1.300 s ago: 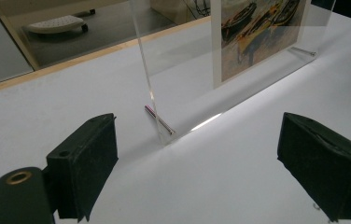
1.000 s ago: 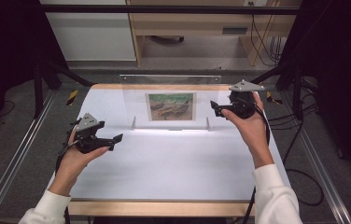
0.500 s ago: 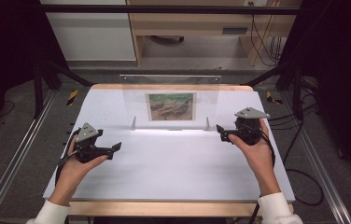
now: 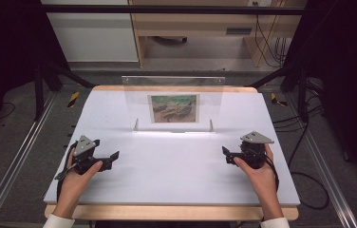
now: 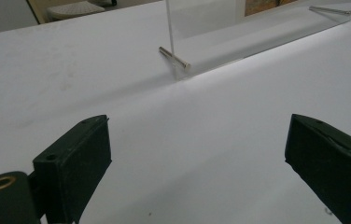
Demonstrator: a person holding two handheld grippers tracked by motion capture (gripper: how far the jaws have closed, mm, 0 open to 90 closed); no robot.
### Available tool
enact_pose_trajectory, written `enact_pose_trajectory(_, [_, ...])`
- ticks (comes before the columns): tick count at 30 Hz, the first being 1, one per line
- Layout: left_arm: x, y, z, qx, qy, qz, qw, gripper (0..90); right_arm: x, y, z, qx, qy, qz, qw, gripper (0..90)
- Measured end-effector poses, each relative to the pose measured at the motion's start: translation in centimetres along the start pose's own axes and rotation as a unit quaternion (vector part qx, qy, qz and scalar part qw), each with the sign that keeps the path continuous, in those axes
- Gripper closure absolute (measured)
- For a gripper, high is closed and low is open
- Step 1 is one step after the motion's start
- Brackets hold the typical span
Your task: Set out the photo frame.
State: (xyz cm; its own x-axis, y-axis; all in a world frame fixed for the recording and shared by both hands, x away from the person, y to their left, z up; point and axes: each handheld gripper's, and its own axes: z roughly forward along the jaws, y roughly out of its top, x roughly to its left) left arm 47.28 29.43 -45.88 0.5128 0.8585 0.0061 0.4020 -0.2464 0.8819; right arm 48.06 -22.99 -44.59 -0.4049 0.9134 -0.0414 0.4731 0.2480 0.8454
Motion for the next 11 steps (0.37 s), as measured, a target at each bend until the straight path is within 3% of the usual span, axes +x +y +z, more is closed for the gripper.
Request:
enact_pose_trajectory(6, [0.1, -1.4, -0.4, -0.016, 0.011, -0.014, 0.9997, 6.7, 0.5, -1.6, 0.1, 0.006, -0.007, 0.003, 1.0, 6.9])
enact_pose_trajectory(11, [0.3, -2.1, -0.8, -0.034, 0.026, -0.023, 0.9988, 7.2, 1.1, -2.2, -0.1, -0.005, -0.015, 0.01, 0.9998, 6.9])
